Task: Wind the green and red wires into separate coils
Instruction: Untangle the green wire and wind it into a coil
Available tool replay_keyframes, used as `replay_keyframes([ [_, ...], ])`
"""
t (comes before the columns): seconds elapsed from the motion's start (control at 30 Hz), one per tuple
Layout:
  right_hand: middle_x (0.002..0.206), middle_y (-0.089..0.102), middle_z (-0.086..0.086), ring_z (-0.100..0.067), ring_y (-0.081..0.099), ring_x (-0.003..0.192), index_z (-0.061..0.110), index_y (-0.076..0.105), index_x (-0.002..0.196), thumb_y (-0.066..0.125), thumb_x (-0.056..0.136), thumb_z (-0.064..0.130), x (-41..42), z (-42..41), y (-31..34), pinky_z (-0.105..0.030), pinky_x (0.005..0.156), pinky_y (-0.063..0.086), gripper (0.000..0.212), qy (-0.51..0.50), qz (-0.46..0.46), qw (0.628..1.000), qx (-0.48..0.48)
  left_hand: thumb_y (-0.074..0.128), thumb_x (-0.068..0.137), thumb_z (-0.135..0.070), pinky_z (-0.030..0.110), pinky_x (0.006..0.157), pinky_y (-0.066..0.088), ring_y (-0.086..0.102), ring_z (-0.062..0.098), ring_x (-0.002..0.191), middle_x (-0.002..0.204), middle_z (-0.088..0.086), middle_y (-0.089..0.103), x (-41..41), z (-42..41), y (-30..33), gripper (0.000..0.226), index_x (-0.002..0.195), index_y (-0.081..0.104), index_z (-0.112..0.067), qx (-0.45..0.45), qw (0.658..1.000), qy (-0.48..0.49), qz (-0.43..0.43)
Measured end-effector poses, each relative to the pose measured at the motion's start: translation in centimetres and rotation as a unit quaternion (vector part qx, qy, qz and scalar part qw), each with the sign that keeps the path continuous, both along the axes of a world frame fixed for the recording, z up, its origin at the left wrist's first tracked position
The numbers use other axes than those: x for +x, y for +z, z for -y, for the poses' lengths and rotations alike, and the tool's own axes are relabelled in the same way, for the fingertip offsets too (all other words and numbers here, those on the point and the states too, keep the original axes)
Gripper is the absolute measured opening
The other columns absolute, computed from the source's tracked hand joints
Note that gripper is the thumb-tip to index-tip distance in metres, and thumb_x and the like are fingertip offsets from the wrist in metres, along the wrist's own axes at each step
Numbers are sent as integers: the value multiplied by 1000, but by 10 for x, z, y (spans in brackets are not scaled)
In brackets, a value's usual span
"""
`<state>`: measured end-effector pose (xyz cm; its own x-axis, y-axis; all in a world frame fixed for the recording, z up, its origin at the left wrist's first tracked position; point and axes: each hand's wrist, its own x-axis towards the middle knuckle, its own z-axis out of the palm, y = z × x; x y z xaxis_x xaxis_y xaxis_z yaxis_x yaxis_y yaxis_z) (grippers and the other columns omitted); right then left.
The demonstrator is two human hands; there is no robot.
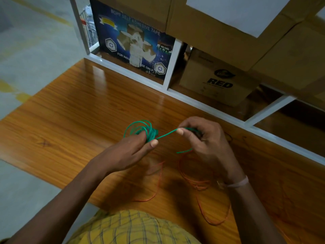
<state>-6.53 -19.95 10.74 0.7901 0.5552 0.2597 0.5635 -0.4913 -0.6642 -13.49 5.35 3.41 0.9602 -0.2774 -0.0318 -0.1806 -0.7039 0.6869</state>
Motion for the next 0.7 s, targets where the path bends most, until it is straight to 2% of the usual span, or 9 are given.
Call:
replay_keyframes([
  [0.1,86,68,2,-13,62,78,12,74,94,73,98,24,10,-1,-7,-31,62,49,13,-69,24,997,32,38,104,-70,28,66,46,53,3,66,77,-12,56,-7,9,10,55,100,57,-19,-151,984,-53,-76],
  [0.17,85,66,3,-12,60,76,14,74,93,73,98,27,16,-1,-17,-29,61,47,14,-114,22,992,47,49,108,-45,22,58,41,47,7,64,74,-11,53,-12,15,20,44,116,65,-4,-336,925,-64,-166],
  [0.23,82,65,4,-11,59,74,14,74,92,73,99,25,18,-2,-31,-26,61,44,13,-136,-4,989,55,50,107,-35,20,58,39,40,24,65,70,-3,45,-14,19,30,37,120,71,-7,-478,858,-53,-182],
  [0.33,77,65,0,-12,57,69,13,74,89,69,100,21,15,-6,-58,-31,62,42,14,-123,-47,991,14,44,107,-32,25,75,49,41,18,55,65,-3,40,-10,25,39,42,125,67,-1,-616,773,-7,-148],
  [0.43,79,71,-5,-22,63,71,14,76,90,62,97,30,-1,-15,-76,-39,63,48,22,-74,-68,992,-72,34,112,-28,32,95,52,52,12,58,71,-2,49,-3,28,42,45,131,58,5,-667,737,48,-100],
  [0.53,83,72,-4,-26,66,78,18,73,90,56,94,29,-27,-27,-72,-38,66,48,21,16,-78,985,-156,39,111,-23,36,111,45,73,22,94,94,5,73,3,25,40,39,119,75,-11,-646,756,81,-64],
  [0.6,91,73,-6,-29,68,88,19,71,96,51,94,30,-42,-35,-59,-39,72,50,23,77,-83,975,-193,41,113,-18,33,119,39,71,21,122,115,8,79,4,23,36,37,116,78,-15,-538,838,89,-30],
  [0.67,98,72,-7,-32,67,95,20,69,103,49,96,31,-52,-42,-42,-42,75,50,23,113,-68,961,-243,41,115,-17,32,119,39,62,12,132,124,4,76,4,23,26,31,124,70,-10,-342,934,99,37],
  [0.7,100,71,-8,-34,67,97,22,68,104,51,98,30,-55,-43,-34,-43,75,49,20,119,-60,956,-261,42,114,-23,36,116,42,61,11,132,124,-1,75,4,24,19,29,126,67,-13,-254,960,101,58],
])
